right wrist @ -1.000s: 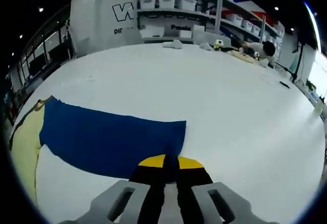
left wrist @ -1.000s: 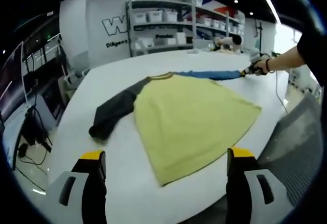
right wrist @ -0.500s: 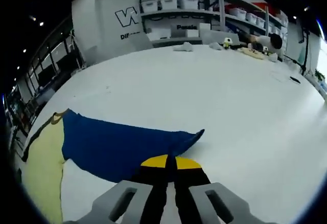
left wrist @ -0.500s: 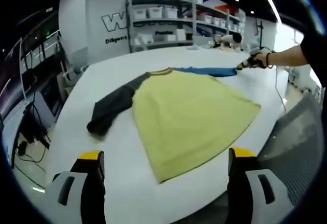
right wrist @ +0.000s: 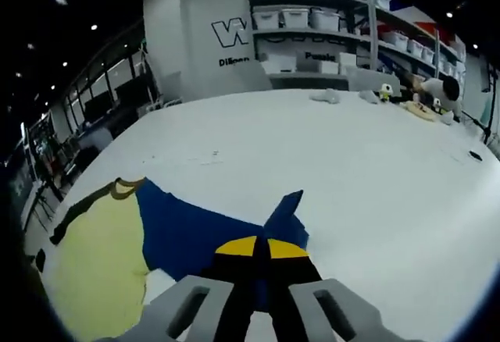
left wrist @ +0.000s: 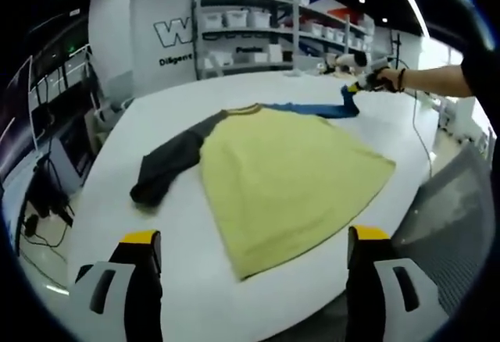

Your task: Fold the garment on the visible template until the final outline fits inside the template.

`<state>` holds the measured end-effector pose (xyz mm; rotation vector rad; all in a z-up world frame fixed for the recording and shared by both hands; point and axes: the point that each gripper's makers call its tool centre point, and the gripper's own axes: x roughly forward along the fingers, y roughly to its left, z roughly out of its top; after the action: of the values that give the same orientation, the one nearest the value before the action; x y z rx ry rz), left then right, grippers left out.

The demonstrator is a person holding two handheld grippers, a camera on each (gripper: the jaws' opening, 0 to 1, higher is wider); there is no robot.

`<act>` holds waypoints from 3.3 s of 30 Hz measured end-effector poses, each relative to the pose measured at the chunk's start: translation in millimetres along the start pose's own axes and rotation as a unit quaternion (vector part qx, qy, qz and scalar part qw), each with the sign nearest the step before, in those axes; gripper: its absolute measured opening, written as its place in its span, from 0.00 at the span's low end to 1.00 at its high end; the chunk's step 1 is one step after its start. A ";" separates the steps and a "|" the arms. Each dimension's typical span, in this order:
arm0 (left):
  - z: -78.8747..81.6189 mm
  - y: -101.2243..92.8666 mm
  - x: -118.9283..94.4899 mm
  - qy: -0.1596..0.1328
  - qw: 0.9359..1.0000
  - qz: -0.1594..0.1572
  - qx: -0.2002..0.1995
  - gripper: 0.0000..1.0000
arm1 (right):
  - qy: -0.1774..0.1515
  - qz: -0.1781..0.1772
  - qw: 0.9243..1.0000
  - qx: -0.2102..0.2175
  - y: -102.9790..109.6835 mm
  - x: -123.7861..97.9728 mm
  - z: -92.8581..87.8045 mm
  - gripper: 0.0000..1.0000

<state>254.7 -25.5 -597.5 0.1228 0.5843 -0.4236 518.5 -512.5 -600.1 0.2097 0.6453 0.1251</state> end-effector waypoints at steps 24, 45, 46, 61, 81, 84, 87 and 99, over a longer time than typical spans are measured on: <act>4.6 -0.6 -1.6 -0.020 1.000 -0.004 0.003 0.96 | -0.012 0.132 0.991 -0.002 150.2 24.2 22.0 0.00; 4.2 -0.7 -1.4 -0.022 1.000 -0.007 0.004 0.95 | -0.005 0.190 0.981 -0.025 264.2 44.3 7.2 0.00; 4.4 -0.3 -1.7 -0.022 1.000 -0.006 0.004 0.95 | -0.006 0.190 0.981 -0.023 270.0 46.2 6.3 0.00; 7.0 2.1 -3.6 -0.035 0.999 -0.004 -0.003 0.94 | 0.002 0.194 0.981 -0.023 337.0 61.1 -16.1 0.00; 7.4 3.6 -3.4 -0.034 0.999 0.001 -0.002 0.93 | 0.048 0.219 0.961 -0.165 386.7 66.4 -80.0 0.00; 6.6 3.9 -3.0 -0.032 0.999 0.002 -0.002 0.93 | 0.057 0.215 0.956 -0.193 390.0 69.9 -90.2 0.00; 6.9 4.2 -2.9 -0.033 0.999 0.002 -0.002 0.93 | 0.064 0.214 0.951 -0.213 393.7 73.5 -99.5 0.00; 6.0 3.0 -2.1 -0.032 0.999 -0.003 -0.004 0.93 | 0.086 0.207 0.945 -0.238 400.8 93.0 -125.2 0.00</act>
<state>257.4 -23.4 -591.4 0.1006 0.5235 -0.4287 495.9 -87.1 -658.8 -0.1391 0.7193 0.7043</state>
